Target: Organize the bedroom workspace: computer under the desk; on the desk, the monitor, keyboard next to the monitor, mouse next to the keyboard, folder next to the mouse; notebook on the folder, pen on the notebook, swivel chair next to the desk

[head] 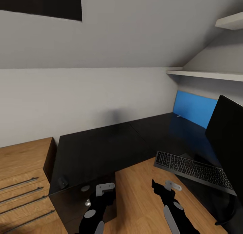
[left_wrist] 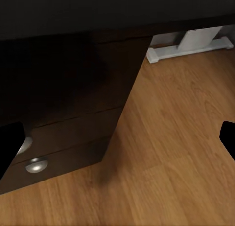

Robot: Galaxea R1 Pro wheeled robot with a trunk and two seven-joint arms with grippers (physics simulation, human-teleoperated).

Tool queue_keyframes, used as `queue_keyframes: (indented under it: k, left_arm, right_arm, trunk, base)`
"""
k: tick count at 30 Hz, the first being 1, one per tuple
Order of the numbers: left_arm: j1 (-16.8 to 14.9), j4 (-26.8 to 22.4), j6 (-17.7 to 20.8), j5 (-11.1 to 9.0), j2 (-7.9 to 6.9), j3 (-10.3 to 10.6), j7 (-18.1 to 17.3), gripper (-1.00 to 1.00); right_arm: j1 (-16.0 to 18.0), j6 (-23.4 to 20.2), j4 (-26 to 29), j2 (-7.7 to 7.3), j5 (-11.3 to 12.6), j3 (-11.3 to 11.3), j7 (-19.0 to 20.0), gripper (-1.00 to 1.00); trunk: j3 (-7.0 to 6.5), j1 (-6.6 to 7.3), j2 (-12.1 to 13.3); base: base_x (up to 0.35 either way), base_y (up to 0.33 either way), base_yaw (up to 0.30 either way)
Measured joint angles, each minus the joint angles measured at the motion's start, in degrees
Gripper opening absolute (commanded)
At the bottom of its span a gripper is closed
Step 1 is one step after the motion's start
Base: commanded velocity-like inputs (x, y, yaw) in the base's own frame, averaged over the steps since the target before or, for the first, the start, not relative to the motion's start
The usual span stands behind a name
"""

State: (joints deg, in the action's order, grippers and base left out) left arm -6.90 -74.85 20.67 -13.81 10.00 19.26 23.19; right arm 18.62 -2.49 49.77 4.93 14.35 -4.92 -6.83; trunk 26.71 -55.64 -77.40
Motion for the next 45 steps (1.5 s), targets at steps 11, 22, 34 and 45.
queue_keyframes:
  k: [11,22,34,45]
  left_arm:
    - [0.0,0.5,0.0,0.0,0.00,0.0,0.0,1.00]
    - [0.0,1.5,-0.1,0.1,0.00,0.1,0.0,1.00]
    - [0.0,1.7,-0.1,0.1,0.00,0.1,0.1,1.00]
    - [0.0,1.8,-0.1,0.1,0.00,0.1,0.1,1.00]
  right_arm:
    - [0.0,3.2,-2.5,-0.12,0.0,-0.2,3.5,1.00]
    - [0.0,29.1,-2.9,3.42,5.8,-0.2,23.5,1.00]
    - [-0.1,35.0,-3.3,4.47,15.9,-0.1,14.2,1.00]
    - [-0.1,35.1,-3.8,4.45,39.6,0.0,14.1,1.00]
  trunk:
    - [1.98,-2.42,-4.4]
    - [3.95,-4.83,-8.8]
    - [6.11,-7.47,-13.6]
    - [7.37,-9.02,-16.5]
  base:
    - [0.000,0.000,0.000]
    - [0.000,0.000,0.000]
    - [0.000,0.000,0.000]
    - [0.000,0.000,0.000]
